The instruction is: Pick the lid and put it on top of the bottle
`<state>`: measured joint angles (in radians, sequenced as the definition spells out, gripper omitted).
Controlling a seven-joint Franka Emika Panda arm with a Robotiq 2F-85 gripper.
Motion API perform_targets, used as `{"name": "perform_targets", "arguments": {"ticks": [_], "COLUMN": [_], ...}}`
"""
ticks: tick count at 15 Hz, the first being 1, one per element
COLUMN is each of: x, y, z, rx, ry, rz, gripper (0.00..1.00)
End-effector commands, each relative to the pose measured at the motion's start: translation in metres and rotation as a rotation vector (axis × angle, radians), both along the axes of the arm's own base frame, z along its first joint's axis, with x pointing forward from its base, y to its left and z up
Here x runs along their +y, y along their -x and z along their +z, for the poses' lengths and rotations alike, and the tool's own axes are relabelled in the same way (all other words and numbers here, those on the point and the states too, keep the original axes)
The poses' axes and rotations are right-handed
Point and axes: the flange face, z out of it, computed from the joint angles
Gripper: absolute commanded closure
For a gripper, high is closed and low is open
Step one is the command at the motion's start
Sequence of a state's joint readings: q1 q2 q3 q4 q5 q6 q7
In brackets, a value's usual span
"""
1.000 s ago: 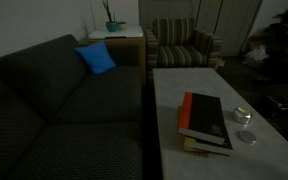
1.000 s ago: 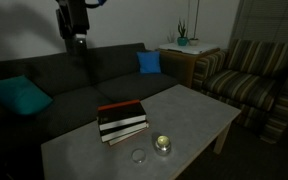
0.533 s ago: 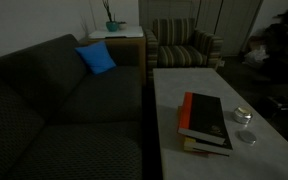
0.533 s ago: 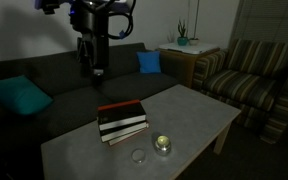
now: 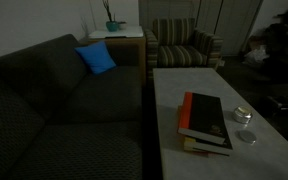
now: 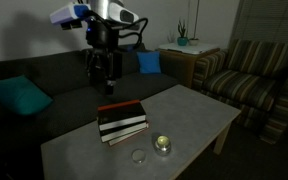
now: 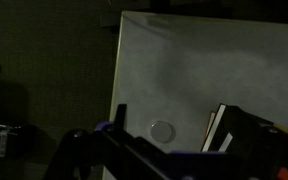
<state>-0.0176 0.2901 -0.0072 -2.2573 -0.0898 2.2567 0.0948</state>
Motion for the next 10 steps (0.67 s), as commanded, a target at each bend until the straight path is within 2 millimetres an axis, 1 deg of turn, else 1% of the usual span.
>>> {"name": "perform_targets", "arguments": {"ticks": [1,3,4,6,7,8,9,10], "x": [0.0,0.002,0.003,0.001,0.006,0.006,0.005,0.004], "y": [-0.043,-0.059,-0.063,-0.072,-0.056,-0.061,-0.065,-0.067], "z": [-0.068,-0.106,-0.128,-0.158,-0.135,-0.151,-0.162,-0.167], "rx": [0.092,0.158,0.2,0.274,0.218,0.246,0.259,0.266], "ry": [-0.077,-0.125,-0.147,-0.194,-0.13,-0.146,-0.154,-0.158], "rz": [0.088,0.123,0.145,0.211,0.172,0.191,0.2,0.203], "gripper": [0.0,0.0,0.0,0.0,0.0,0.0,0.0,0.0]}}
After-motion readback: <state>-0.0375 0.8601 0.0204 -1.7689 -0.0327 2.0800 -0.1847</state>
